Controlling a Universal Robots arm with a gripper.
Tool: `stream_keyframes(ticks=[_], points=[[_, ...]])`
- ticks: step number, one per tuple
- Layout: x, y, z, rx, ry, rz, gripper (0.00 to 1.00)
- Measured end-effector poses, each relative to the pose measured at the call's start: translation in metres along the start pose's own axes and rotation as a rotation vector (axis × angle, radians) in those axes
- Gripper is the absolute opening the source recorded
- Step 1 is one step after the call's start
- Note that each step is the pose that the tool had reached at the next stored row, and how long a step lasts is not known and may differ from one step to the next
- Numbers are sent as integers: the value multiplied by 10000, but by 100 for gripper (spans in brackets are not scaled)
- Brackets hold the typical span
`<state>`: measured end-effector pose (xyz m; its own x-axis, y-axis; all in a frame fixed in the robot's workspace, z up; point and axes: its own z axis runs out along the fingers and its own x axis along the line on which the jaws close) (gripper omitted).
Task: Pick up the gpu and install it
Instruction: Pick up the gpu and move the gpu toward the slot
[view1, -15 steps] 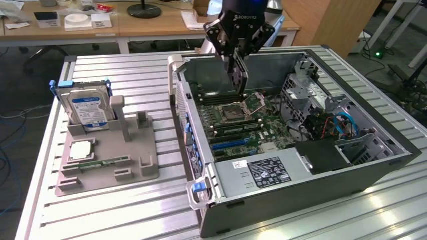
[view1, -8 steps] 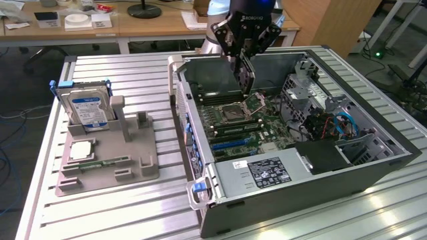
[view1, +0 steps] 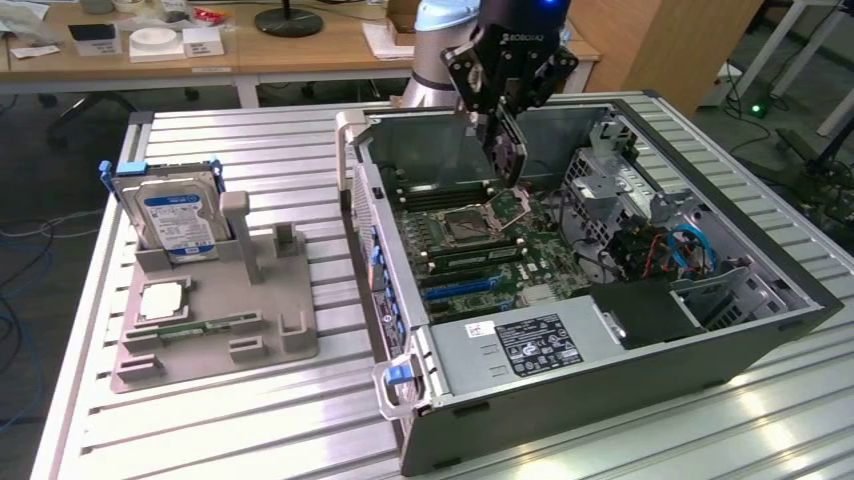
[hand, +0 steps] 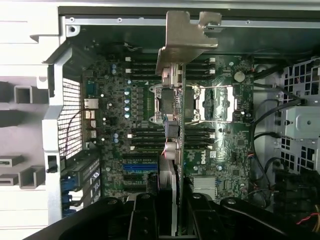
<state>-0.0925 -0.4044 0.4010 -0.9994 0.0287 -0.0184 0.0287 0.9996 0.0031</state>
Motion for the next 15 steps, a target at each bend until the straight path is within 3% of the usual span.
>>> stream_keyframes(ticks=[15], points=[[-328, 9, 33, -2, -35, -17, 27]])
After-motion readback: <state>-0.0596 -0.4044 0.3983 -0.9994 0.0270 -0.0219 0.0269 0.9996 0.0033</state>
